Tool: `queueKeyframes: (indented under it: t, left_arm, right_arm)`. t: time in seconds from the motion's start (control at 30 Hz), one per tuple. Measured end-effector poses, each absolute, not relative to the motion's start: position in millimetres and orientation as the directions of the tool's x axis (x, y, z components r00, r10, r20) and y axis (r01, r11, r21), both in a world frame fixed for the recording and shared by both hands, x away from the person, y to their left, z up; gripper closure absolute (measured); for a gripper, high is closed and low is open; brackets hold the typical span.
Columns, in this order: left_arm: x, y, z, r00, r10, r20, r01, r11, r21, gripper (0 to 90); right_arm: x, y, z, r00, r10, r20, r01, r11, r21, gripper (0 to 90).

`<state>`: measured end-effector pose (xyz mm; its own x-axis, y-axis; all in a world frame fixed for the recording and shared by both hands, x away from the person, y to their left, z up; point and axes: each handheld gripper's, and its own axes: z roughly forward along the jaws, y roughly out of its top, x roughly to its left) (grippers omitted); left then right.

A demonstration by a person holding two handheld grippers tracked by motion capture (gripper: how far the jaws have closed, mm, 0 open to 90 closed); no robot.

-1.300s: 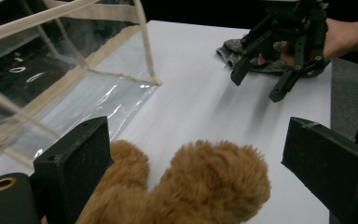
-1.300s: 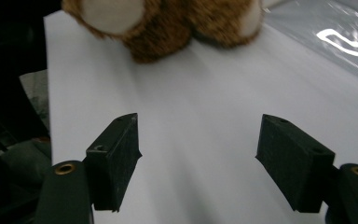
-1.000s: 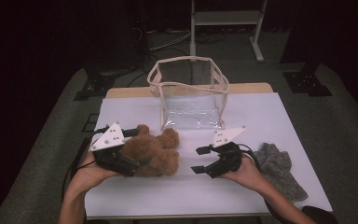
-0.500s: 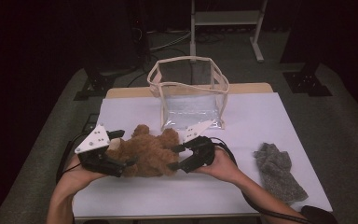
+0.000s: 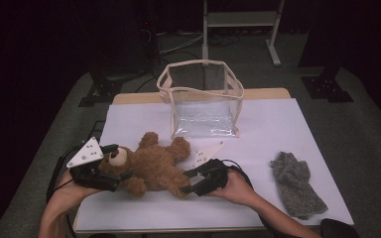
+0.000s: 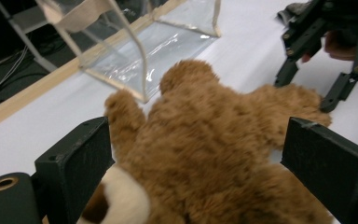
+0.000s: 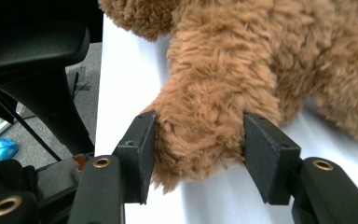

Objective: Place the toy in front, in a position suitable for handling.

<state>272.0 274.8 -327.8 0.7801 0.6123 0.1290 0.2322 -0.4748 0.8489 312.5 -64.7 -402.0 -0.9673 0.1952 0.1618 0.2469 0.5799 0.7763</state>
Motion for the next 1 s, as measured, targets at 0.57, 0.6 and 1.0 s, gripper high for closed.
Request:
queueKeyframes:
  t: [0.57,0.6,1.0]
  left_arm:
    - [290,303,-355,0.754,0.653,0.072,0.303,-0.444,0.843,11.4]
    - [291,303,-356,0.757,0.649,0.066,0.305,-0.442,0.844,11.5]
    - [293,294,-351,0.776,0.627,0.074,0.284,-0.452,0.846,11.4]
  right_arm:
    - [307,-66,-420,-0.961,0.187,0.203,0.276,0.597,0.753,46.6]
    - [309,-67,-418,-0.957,0.195,0.216,0.291,0.587,0.756,44.3]
    - [324,-63,-398,-0.942,0.254,0.219,0.326,0.544,0.773,31.9]
